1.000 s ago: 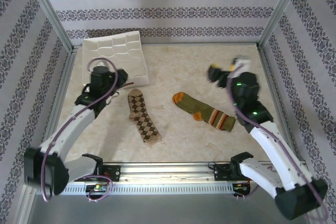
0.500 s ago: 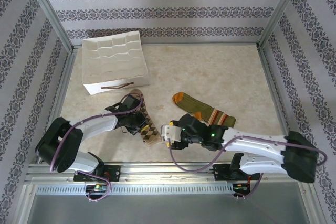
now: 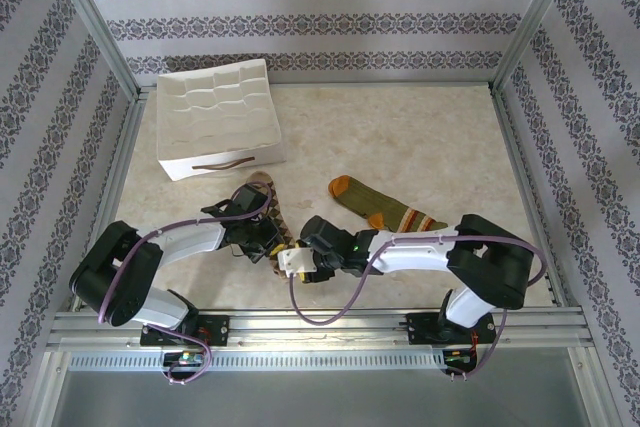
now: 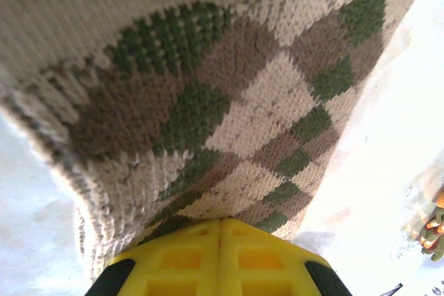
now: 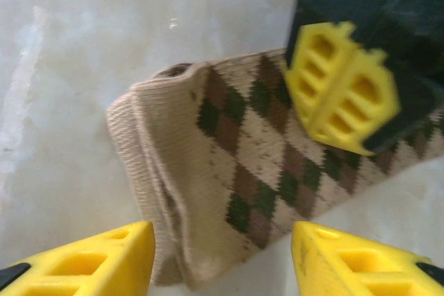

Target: Roll the socks

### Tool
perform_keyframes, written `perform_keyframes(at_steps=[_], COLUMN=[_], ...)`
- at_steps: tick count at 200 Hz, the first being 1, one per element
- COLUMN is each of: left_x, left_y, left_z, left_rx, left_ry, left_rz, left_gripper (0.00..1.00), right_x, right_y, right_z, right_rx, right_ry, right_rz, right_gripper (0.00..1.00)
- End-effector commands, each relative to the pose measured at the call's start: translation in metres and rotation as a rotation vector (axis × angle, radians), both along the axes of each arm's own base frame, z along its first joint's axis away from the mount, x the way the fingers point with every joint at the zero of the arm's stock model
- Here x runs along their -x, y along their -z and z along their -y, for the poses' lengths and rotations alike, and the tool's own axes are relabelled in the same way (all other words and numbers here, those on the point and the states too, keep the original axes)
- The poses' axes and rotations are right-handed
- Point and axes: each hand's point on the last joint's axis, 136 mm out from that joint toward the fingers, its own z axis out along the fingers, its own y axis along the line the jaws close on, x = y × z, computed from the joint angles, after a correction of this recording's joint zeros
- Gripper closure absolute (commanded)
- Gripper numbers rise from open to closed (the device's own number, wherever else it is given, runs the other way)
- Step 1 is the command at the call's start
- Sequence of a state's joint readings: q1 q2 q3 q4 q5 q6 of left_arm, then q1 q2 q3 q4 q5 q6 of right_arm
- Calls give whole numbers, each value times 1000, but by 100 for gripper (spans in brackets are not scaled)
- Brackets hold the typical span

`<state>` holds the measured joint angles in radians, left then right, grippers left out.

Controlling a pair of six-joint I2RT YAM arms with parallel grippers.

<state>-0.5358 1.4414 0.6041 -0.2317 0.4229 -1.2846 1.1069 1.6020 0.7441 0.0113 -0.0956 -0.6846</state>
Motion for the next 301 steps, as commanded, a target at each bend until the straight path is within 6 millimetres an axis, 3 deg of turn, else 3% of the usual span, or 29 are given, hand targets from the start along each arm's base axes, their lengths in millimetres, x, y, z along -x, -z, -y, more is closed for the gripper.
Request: perform_keyframes(at_steps=[1,40,93,156,207,221,261,286,301], left_x=[29,18,4,8,2,-2,-10,-9,-5], left_y=[21,17,12,16,7,0,-27,-41,-45], left_z=[-21,-16,-5,36,38,37,12,-4,-11], left_rx=[-101,-125,-142,-57,-76,-90,-143,-144,-133], left_ry=[29,117,222,317,318,313,237,191,171], left_rz=[-99,-61,-19,-1,19,34,68,78,75], left_gripper=[95,95,95,95,95,89,62,51,51], right_x=[10,17,12,36,29,25,25,27,26], right_y=[2,11,26,15,-1,-6,-18,-23,-26], right_z=[-9,0,5,7,4,3,5,4,1], right_rx=[-4,18,83,74,-1,-23,-71,-84,-92], right_ry=[-38,-23,-3,47,205,239,289,307,313], right_rz=[-17,-25,-4,-27,-83,-122,-269,-379,-436], right_gripper=[48,54,81,97,100,100,100,100,100])
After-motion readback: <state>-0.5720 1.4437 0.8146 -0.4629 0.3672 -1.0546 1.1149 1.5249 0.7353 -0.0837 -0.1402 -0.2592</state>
